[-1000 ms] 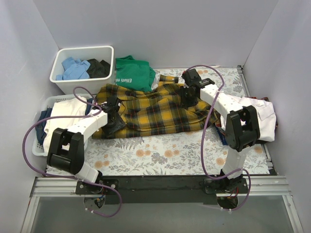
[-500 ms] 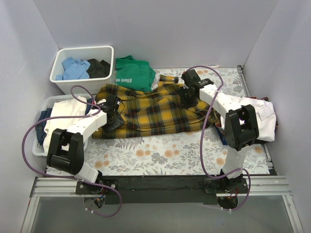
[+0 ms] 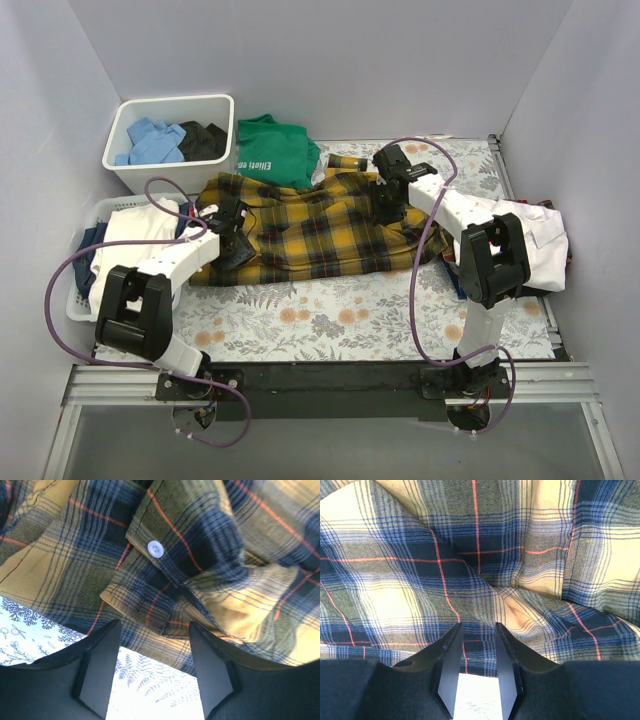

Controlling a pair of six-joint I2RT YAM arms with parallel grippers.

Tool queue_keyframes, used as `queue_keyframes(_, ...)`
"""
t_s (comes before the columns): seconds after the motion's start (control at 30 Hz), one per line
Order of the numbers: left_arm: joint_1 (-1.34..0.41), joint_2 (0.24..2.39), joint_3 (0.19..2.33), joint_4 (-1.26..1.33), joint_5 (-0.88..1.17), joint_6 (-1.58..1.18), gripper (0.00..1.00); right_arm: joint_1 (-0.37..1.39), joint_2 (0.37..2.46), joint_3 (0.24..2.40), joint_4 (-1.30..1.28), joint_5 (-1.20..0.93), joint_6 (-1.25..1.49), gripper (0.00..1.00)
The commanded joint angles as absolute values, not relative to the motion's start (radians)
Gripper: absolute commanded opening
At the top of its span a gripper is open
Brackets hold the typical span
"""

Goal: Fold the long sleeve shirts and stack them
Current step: Fold the shirt

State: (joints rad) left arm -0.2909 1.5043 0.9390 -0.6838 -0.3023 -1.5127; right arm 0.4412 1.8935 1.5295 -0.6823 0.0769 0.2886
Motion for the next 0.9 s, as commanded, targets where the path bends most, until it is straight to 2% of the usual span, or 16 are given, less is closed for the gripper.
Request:
queue_keyframes(0.0,-0.287,1.512,0.917,-0.667,-0.313,-1.522,0.54,0.445,1.891,1.563,-0.69,0.098,0.288,0.41)
queue_keyframes(0.1,-0.287,1.535,0.905,-0.637,-0.319,-1.522,0.45,0.446,1.888,1.563,-0.693,0.1,0.288,0.41)
queue_keyframes(0.13,-0.287,1.552,0.914,-0.638,-0.331,-1.526,0.4,0.446,1.888,1.563,-0.696,0.1,0.287,0.41)
queue_keyframes(0.17,-0.287,1.565,0.928,-0.649,-0.34,-1.528,0.27,0.446,1.888,1.565,-0.696,0.1,0.287,0.41)
queue_keyframes(0.33,-0.285,1.568,0.982,-0.678,-0.386,-1.528,0.01,0.445,1.882,1.562,-0.698,0.103,0.287,0.41)
queue_keyframes(0.83,-0.285,1.414,1.12,-0.861,-0.518,-1.528,0.0,0.446,1.887,1.56,-0.696,0.081,0.291,0.4)
queue_keyframes(0.87,-0.285,1.413,1.12,-0.87,-0.522,-1.531,0.05,0.446,1.888,1.559,-0.698,0.078,0.293,0.4)
